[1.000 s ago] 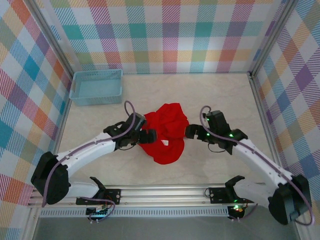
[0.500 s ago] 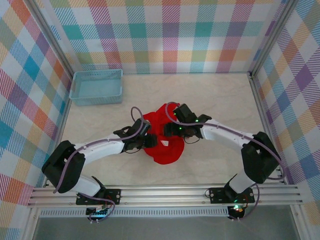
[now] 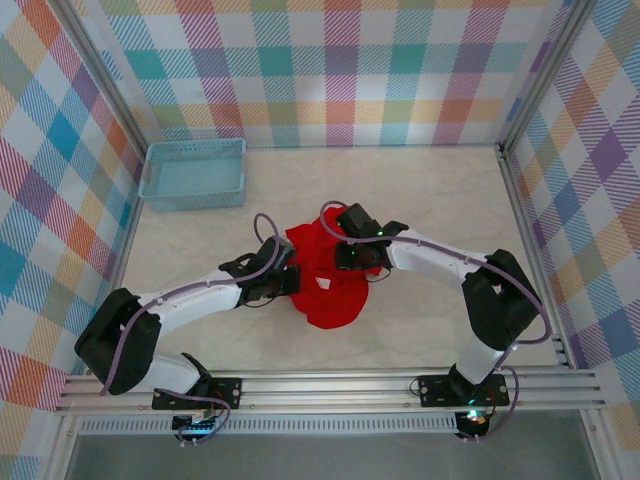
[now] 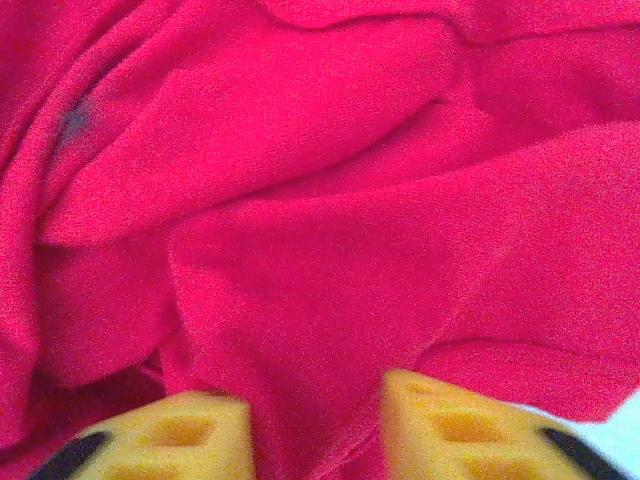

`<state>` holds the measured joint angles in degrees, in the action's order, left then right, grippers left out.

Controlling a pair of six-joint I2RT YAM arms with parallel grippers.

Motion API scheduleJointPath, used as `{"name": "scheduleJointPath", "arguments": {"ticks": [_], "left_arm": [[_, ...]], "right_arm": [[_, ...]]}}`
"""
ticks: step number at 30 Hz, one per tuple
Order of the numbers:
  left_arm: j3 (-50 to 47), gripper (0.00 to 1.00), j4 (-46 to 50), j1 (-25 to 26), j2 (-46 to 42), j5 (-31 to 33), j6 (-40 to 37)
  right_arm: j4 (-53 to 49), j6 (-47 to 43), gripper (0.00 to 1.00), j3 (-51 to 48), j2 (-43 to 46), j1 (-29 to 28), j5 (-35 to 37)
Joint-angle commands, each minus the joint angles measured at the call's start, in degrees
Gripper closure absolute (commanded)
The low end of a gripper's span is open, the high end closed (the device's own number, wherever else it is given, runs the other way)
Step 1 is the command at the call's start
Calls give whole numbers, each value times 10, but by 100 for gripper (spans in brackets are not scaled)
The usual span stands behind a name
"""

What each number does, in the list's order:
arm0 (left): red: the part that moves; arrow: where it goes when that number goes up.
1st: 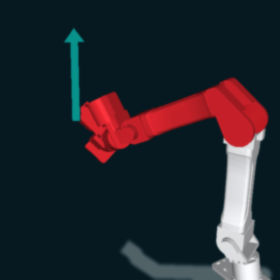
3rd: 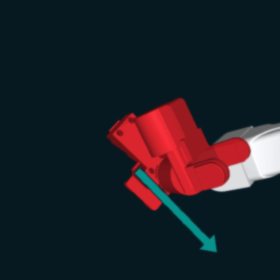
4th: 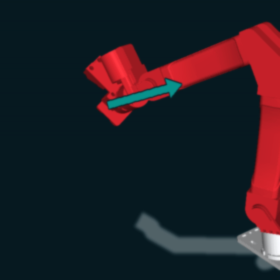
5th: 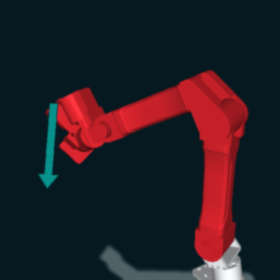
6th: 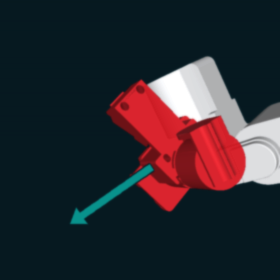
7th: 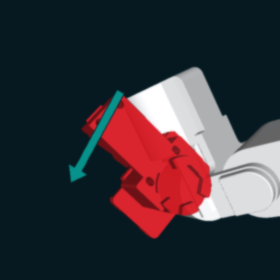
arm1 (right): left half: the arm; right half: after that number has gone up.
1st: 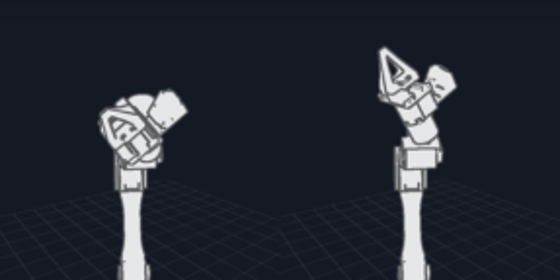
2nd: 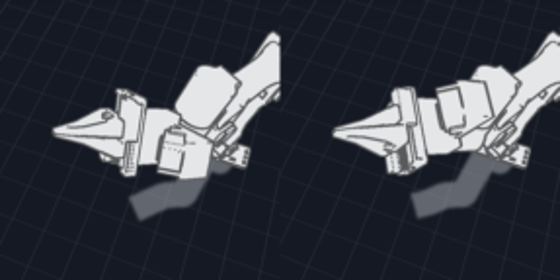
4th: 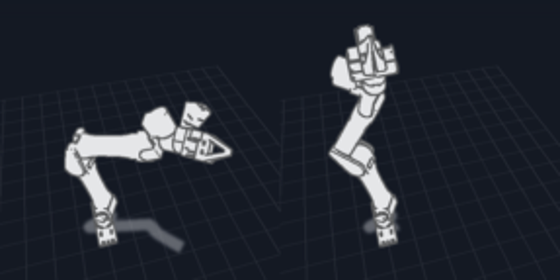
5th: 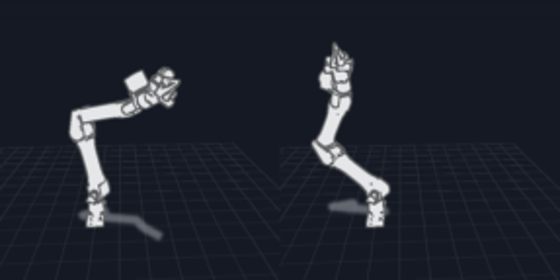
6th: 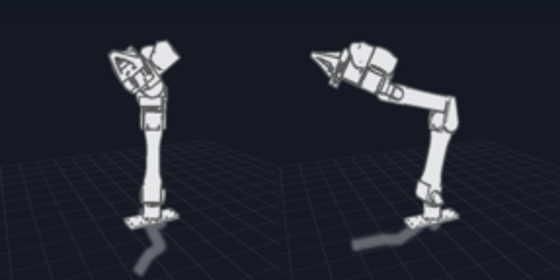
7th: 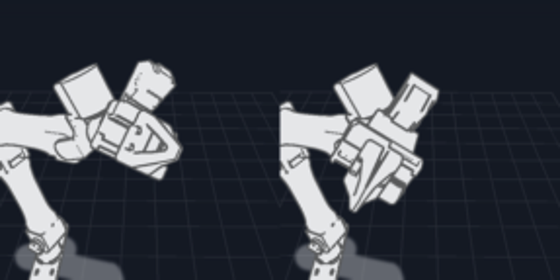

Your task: Fold the inside-out t-shirt

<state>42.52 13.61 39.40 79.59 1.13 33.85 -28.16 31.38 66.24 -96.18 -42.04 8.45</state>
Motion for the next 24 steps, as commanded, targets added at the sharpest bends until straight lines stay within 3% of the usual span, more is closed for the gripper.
{"name": "scheduleJointPath", "arguments": {"ticks": [1, 4, 6, 11, 19, 24], "left_arm": [[-4, 100, 46, -14, -28, 22, -13], [1, 100, 70, -27, -45, 28, -19], [9, 100, 94, -41, -62, 35, -25], [88, 100, 178, -85, -107, 61, -53], [275, 100, 256, -142, -142, 92, -96], [298, 100, 270, -143, -154, 91, -98]], "right_arm": [[-48, -13, 80, 18, 1, -2, 70], [-72, -19, 95, 13, 24, 0, 123], [-85, -26, 99, 5, 52, 2, 151], [-124, -61, 100, -4, 160, 20, 225], [-169, -146, 100, 99, 303, 47, 236], [-184, -145, 100, 97, 377, 47, 242]]}}
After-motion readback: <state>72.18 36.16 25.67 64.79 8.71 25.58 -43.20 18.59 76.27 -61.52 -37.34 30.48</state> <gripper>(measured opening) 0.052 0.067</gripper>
